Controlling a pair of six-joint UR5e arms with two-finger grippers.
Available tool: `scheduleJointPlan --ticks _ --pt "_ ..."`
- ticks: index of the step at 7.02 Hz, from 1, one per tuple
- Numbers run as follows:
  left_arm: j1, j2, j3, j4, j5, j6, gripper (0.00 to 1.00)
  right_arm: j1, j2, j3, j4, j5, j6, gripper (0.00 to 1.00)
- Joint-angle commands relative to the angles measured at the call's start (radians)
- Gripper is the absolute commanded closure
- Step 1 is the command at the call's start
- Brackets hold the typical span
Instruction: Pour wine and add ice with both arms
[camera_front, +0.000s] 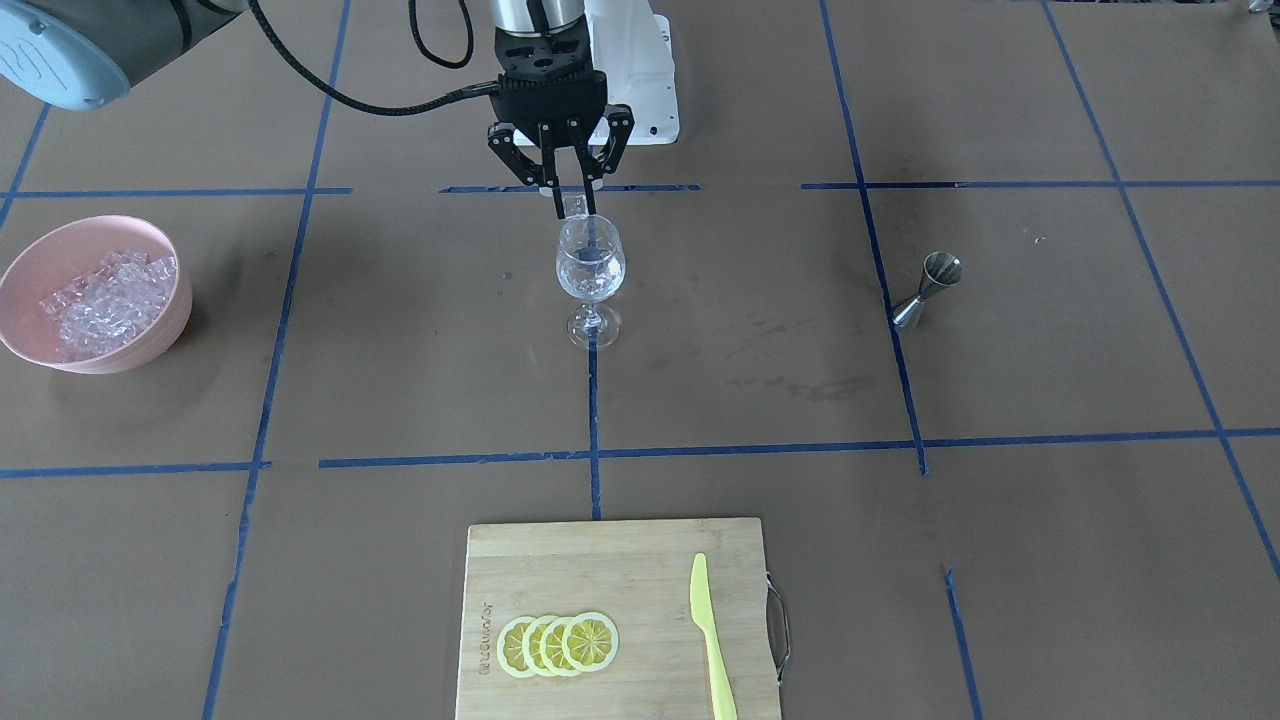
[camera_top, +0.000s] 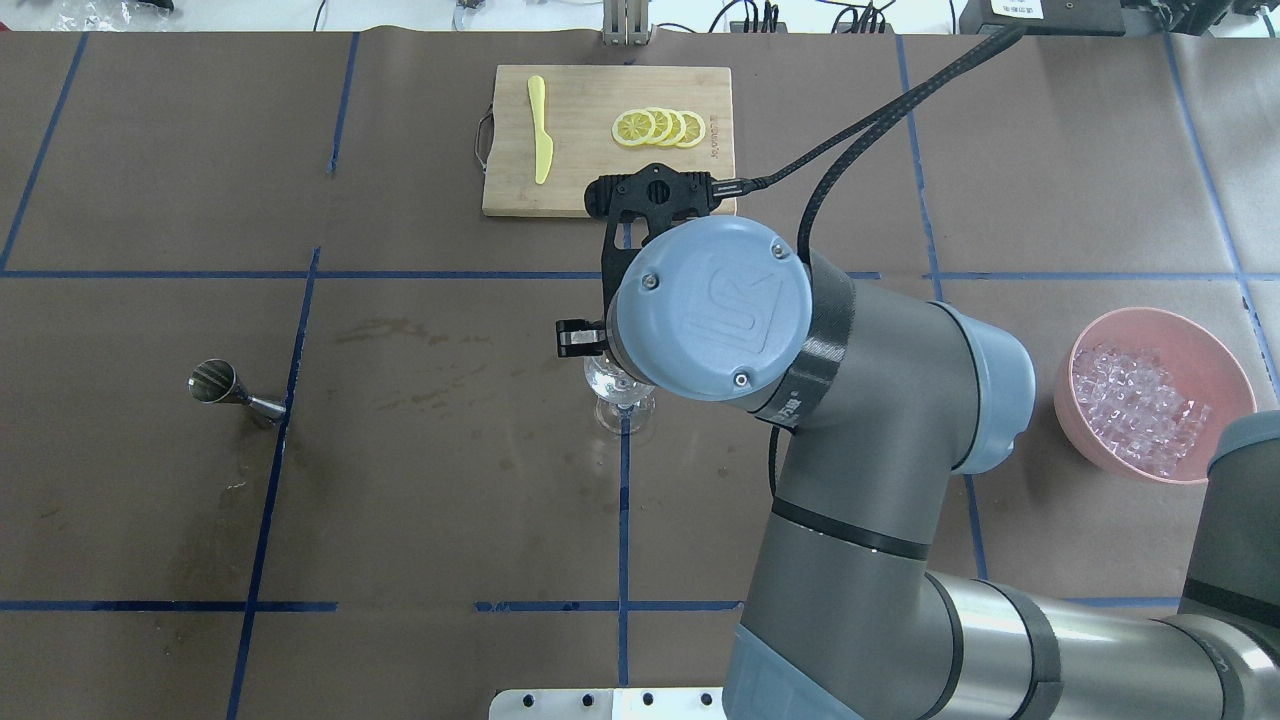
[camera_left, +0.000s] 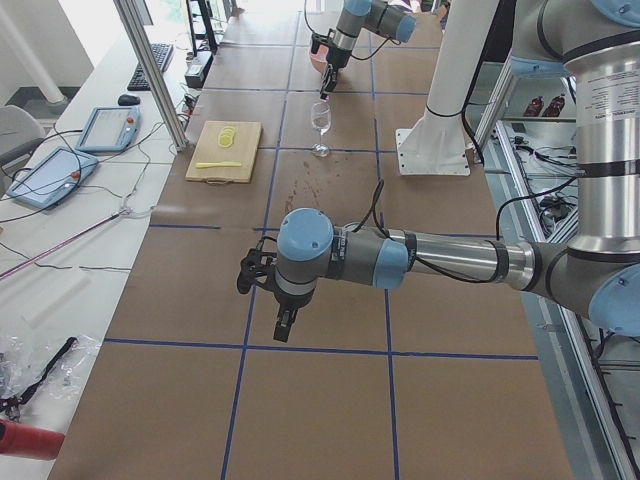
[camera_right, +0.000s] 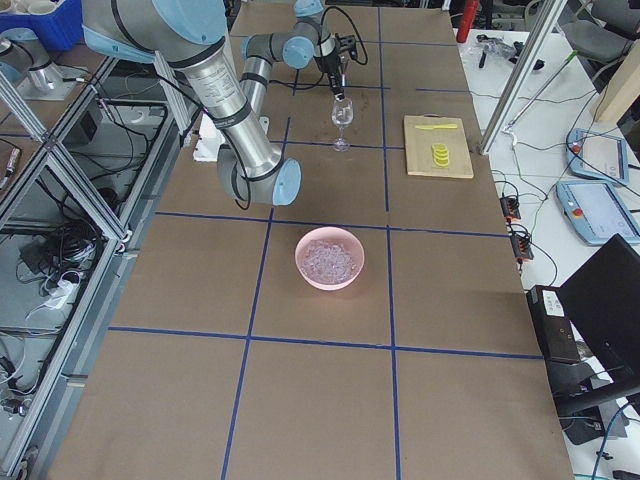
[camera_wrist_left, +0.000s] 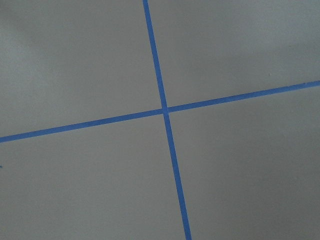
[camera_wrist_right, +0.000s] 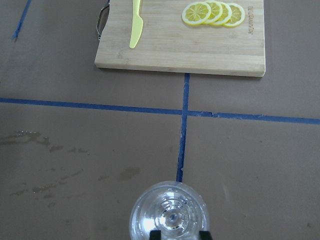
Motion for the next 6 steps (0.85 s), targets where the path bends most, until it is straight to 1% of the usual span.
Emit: scheduleJointPlan --ticks 1,3,6 --pt "0.000 0.000 0.001 0.000 0.002 0.000 0.00 -0.017 0.006 -0.010 -0.001 -0.020 0.001 1.00" --pt "0.000 0.001 0.001 0.000 0.000 0.000 0.00 -0.024 0.004 -0.015 0.000 -0.049 0.001 1.00" --pt "0.000 0.002 0.001 0.000 0.000 0.000 0.00 -0.024 0.007 -0.026 0.005 -0.060 0.001 1.00"
